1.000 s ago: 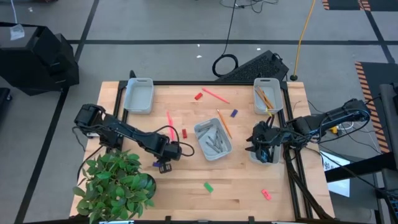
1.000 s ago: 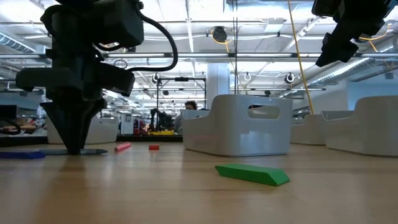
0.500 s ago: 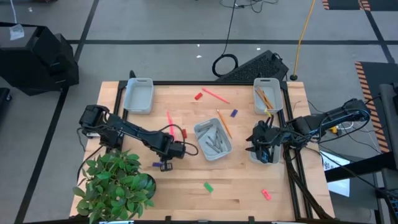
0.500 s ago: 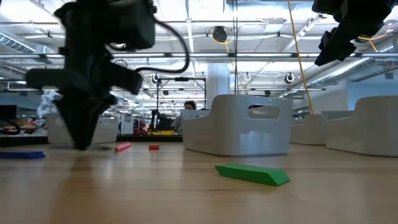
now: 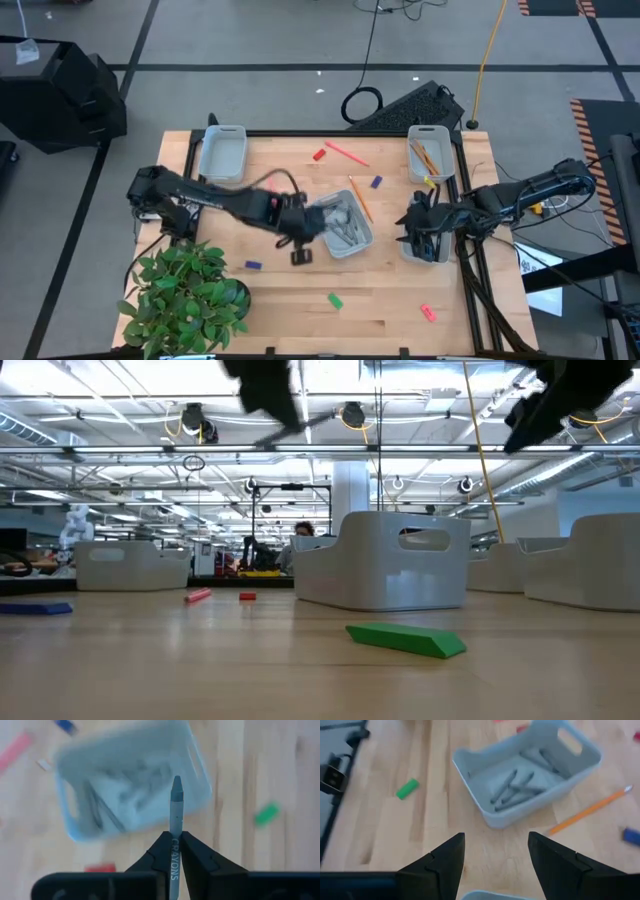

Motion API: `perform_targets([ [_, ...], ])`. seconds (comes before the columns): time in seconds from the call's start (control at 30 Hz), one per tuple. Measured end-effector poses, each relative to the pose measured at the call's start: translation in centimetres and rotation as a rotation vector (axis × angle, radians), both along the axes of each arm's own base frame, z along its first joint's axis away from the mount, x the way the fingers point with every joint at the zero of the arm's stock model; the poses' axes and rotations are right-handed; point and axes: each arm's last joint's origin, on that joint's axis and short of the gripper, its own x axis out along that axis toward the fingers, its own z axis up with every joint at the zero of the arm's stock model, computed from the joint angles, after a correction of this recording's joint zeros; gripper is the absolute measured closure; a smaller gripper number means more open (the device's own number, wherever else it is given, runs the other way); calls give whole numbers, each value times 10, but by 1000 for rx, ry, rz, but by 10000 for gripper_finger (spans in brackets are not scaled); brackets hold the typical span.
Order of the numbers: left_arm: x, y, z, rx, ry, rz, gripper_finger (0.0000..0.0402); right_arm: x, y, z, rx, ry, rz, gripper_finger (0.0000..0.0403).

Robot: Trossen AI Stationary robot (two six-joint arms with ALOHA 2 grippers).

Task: Sort crayons/erasers/pens/pencils in bins
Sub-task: Put the gray crayon into the bottom left gray bin

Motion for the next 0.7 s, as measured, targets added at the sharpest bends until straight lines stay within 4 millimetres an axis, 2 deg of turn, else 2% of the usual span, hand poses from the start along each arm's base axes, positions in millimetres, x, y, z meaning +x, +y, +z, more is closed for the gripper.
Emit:
perform_targets([
  [0.2,12,37,62,77,-202,40,372,-1,1,37,-82,28,68,190],
  [0.33,26,61,75,143,-283,48,372,7,3,56,-119,72,65,190],
  [0.47,58,72,63,173,-231,-28,373,20,8,70,-140,107,83,190],
  [0.6,89,71,28,197,-75,-158,373,25,9,77,-170,123,109,190],
  [0.7,99,67,2,191,66,-240,373,23,9,80,-150,125,86,190],
])
